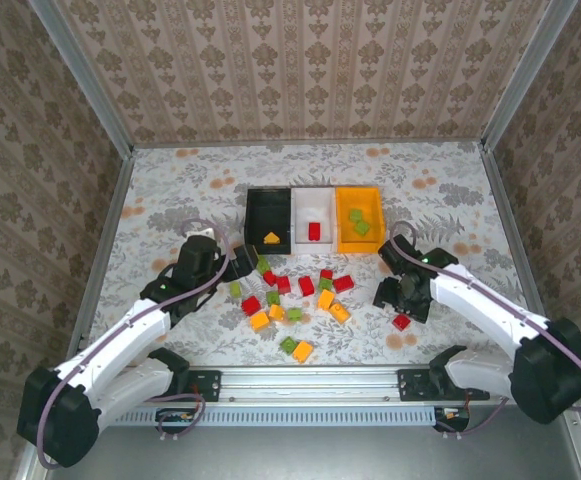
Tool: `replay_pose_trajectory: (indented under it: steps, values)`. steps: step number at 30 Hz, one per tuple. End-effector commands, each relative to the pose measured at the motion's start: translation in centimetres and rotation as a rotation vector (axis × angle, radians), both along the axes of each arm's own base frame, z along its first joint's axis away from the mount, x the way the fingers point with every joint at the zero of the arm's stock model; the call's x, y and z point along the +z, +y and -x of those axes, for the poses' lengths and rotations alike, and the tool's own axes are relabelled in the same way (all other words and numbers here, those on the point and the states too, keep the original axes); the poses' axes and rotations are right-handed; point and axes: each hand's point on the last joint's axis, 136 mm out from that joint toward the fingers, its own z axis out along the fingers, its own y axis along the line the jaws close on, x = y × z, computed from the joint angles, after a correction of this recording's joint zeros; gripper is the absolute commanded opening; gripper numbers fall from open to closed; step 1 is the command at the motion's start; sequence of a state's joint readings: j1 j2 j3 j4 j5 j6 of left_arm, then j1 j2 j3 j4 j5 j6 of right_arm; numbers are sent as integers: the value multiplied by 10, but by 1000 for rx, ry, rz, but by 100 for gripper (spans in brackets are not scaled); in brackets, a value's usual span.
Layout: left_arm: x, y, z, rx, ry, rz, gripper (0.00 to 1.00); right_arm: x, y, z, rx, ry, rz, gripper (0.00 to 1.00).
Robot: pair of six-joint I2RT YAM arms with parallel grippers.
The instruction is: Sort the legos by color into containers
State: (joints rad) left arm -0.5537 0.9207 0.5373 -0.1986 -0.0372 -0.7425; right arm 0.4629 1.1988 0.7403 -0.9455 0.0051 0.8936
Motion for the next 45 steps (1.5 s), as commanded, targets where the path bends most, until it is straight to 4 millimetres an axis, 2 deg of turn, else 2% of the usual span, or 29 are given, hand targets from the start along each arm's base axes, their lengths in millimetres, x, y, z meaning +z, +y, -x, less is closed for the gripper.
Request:
replay_pose_trajectory:
  steps: [1,5,9,15,18,24,31,35,38,42,45]
  values:
    - [4,1,0,15,-11,39,100,-14,-2,20,-52,112,13,71]
    - [6,5,1,21,-20,38,100,-25,-9,20,-74,126,53,71]
    - [5,8,1,28,-18,40,100,-29,-5,13,-75,122,43,71]
    - [5,11,0,34,-16,42,100,-36,-6,11,-83,166,63,71]
    - [5,13,0,41,-15,46,100,-48,-6,13,-79,213,78,69]
    - [2,15,-1,49,-12,50,100,-52,0,-1,-36,183,63,57]
    - [0,17,-1,53,-3,53,100,-57,16,-10,24,160,8,38]
    - [3,17,-2,51,-8,54,100,-38,26,-33,98,44,-33,33]
    - [4,18,-2,50,-9,50,100,-11,44,-58,160,-88,-111,33]
    - [7,18,-3,49,-12,45,100,39,77,-102,244,-291,-226,32]
    - [10,19,-3,51,-14,38,100,61,100,-135,302,-387,-256,32]
